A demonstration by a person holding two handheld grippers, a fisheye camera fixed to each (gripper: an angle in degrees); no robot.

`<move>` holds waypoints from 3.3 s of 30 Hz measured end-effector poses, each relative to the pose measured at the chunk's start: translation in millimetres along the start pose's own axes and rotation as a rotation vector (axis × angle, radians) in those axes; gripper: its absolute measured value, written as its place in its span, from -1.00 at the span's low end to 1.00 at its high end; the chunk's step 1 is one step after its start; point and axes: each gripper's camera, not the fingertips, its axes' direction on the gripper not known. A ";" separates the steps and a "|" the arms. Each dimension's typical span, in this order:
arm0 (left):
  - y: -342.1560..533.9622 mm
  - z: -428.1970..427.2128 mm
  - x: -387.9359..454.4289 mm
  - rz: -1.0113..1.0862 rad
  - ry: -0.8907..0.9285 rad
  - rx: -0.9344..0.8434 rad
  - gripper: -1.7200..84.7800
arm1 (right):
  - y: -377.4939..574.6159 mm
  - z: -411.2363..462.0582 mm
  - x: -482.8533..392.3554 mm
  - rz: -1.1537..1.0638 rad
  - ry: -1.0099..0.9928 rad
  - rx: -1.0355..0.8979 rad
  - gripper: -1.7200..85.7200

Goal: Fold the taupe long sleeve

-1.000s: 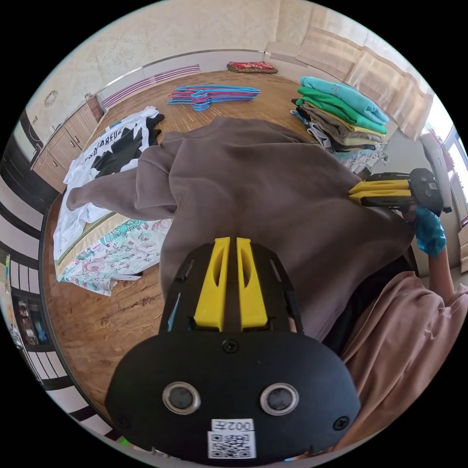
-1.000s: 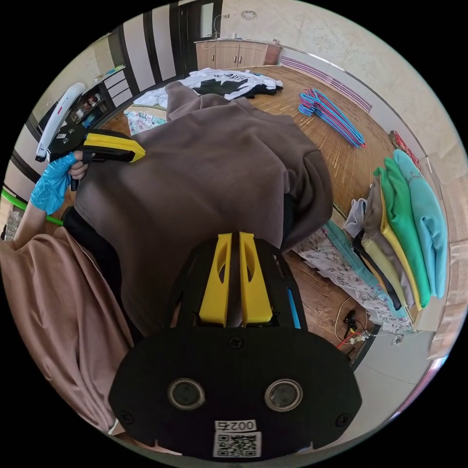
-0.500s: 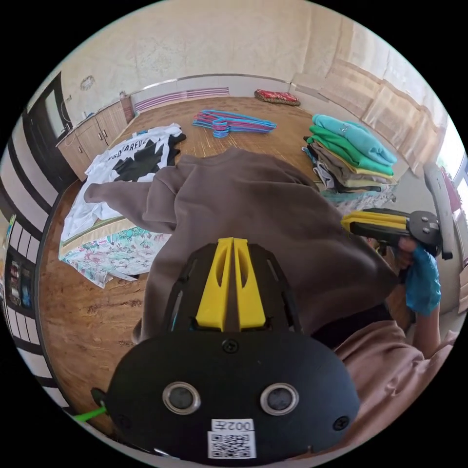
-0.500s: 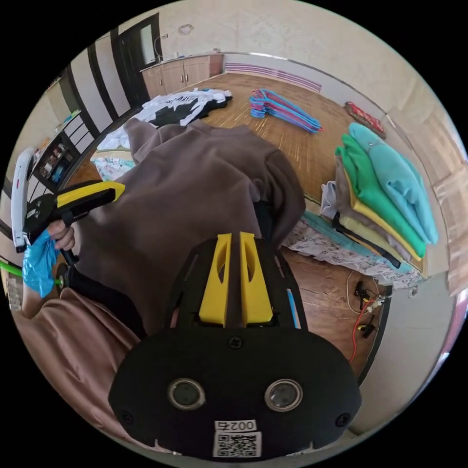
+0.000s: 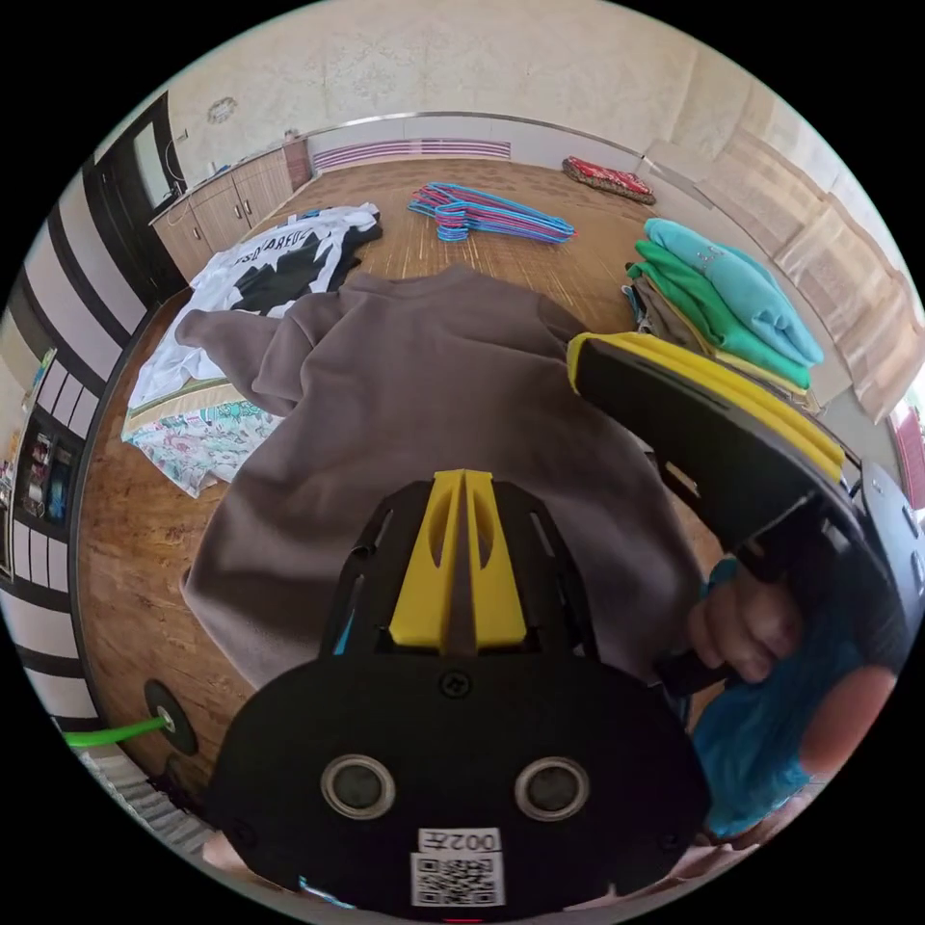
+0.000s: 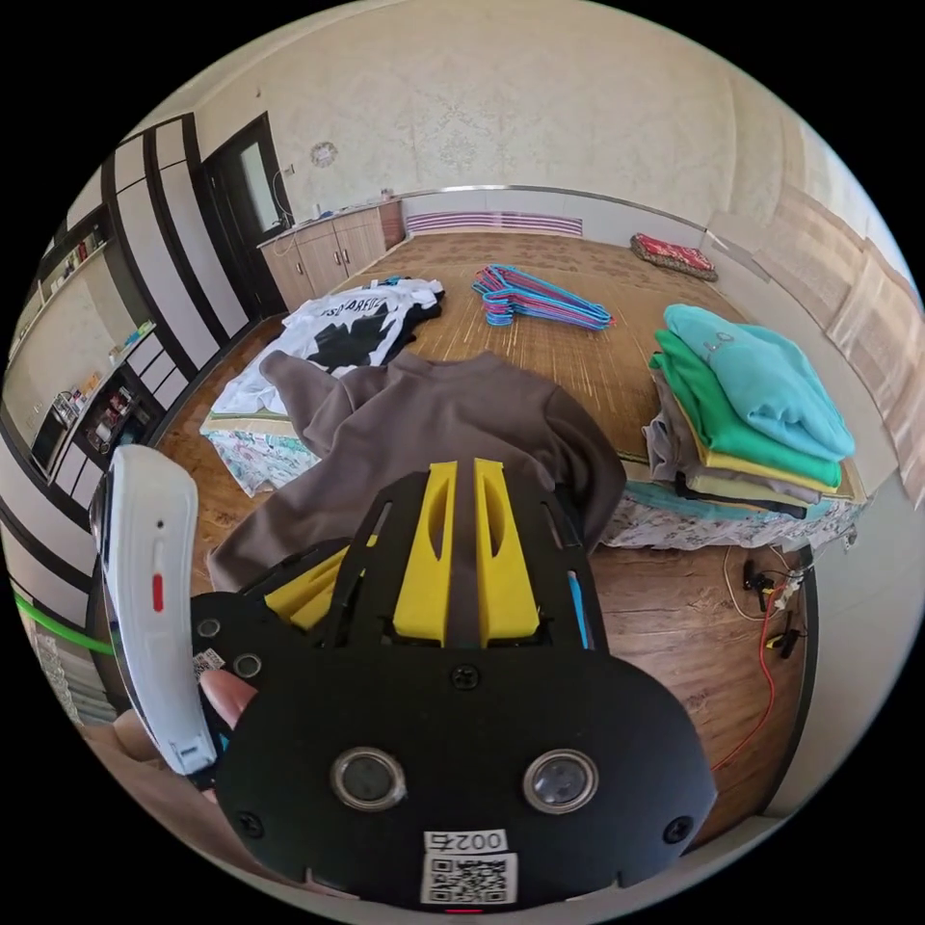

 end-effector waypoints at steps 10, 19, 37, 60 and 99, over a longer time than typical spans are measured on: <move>0.0 -14.9 20.5 0.007 -0.054 0.064 -0.98 | -10.4 0.3 -7.7 -0.052 -0.015 -0.002 -0.91; 1.1 -18.0 19.2 0.036 0.013 0.170 -0.98 | -26.8 16.0 -24.5 -0.176 -0.027 -0.030 -0.96; -40.8 -7.5 11.9 0.170 0.017 0.090 -0.98 | -90.4 73.8 -18.5 -0.280 -0.058 -0.133 -0.86; -202.2 13.6 -104.3 -0.097 -0.112 0.148 -0.98 | -241.8 236.7 156.2 -0.134 -0.033 -0.067 -0.94; -278.6 113.7 -280.1 0.061 -0.084 0.236 -0.89 | -326.4 259.4 184.7 -0.222 0.064 0.116 -0.85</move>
